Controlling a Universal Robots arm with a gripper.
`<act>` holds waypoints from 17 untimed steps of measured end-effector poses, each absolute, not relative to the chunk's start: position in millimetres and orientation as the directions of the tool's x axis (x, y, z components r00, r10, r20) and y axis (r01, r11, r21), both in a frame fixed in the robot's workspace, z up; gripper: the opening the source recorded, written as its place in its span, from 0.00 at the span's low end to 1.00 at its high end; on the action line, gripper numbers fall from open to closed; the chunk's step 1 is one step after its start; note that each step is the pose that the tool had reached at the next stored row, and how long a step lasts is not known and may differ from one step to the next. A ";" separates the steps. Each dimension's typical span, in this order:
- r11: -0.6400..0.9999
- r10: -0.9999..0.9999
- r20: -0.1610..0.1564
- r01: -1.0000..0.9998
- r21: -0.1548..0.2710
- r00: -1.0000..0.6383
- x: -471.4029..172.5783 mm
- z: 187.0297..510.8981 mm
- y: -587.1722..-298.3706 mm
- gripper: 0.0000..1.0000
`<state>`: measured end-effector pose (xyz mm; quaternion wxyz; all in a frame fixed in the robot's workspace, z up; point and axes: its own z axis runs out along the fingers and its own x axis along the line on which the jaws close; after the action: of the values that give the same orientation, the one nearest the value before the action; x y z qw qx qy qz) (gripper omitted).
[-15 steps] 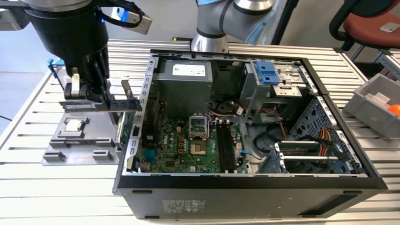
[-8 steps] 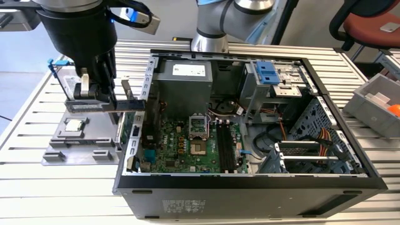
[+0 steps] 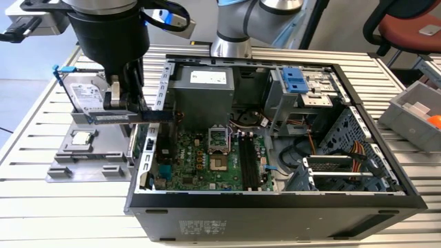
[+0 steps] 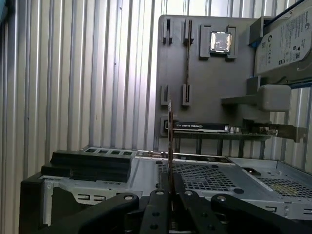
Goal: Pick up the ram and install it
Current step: 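Pick up the ram and move it above insertion slot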
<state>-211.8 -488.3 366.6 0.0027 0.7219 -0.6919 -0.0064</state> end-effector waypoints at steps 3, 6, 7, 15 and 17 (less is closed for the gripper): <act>-0.042 -0.999 -0.005 -0.999 0.013 0.042 -205.0 366.6 -488.3 0.00; -0.042 -0.999 -0.005 -0.999 0.013 0.042 -198.4 366.6 -488.3 0.00; -0.042 -0.999 -0.006 -0.999 0.013 0.042 -196.3 366.5 -488.3 0.00; -0.042 -0.999 -0.005 -0.999 0.013 0.042 -181.4 366.6 -488.3 0.00; -0.042 -0.999 -0.006 -0.999 0.013 0.042 -177.7 366.5 -488.3 0.00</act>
<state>-177.7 -488.3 366.5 0.0028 0.7219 -0.6920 -0.0065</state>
